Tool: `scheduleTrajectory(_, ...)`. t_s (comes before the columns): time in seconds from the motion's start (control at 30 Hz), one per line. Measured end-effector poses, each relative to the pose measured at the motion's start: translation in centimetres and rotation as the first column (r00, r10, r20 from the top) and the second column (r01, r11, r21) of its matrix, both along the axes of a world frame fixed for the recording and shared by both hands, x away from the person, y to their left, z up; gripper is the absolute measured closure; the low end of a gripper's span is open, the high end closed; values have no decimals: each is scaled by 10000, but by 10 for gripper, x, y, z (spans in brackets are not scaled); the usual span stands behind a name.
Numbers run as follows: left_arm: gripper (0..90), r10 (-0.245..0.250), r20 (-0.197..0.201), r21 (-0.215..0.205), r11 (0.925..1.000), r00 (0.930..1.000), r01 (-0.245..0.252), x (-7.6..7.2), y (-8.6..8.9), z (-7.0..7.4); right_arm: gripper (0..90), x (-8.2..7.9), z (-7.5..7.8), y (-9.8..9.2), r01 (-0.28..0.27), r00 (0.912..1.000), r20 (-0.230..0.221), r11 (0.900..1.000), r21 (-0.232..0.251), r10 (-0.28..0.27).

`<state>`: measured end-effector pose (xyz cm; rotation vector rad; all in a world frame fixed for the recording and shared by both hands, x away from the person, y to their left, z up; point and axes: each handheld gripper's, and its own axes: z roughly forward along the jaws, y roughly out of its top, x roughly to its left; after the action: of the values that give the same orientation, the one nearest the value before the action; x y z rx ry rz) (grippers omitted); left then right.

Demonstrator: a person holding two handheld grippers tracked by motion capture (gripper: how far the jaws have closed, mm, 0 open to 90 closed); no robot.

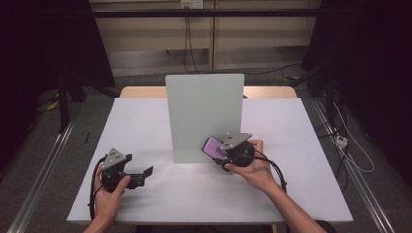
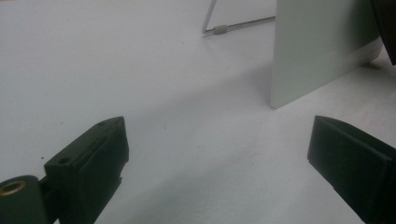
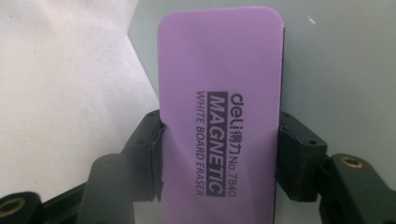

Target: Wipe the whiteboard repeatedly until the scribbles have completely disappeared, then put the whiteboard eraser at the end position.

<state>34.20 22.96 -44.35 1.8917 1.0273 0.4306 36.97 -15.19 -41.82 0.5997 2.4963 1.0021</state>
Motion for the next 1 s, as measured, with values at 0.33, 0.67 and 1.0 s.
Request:
scheduleTrajectory(0.33, 54, 56, -138, -134, 9999, 9999, -58, 1, 3, -2, 416, 3, -6, 14, -443, 9979, -467, 9990, -13, 442)
scheduleTrajectory(0.67, 54, 88, -87, -163, 9998, 9999, -89, 0, 5, -1, 415, -1, 4, 2, -418, 9946, -911, 9959, 807, 491)
scheduleTrajectory(1.0, 54, 68, -66, -83, 9999, 10000, -68, -2, 4, -1, 415, -5, 12, -3, -628, 9877, -1361, 9928, 1020, 764)
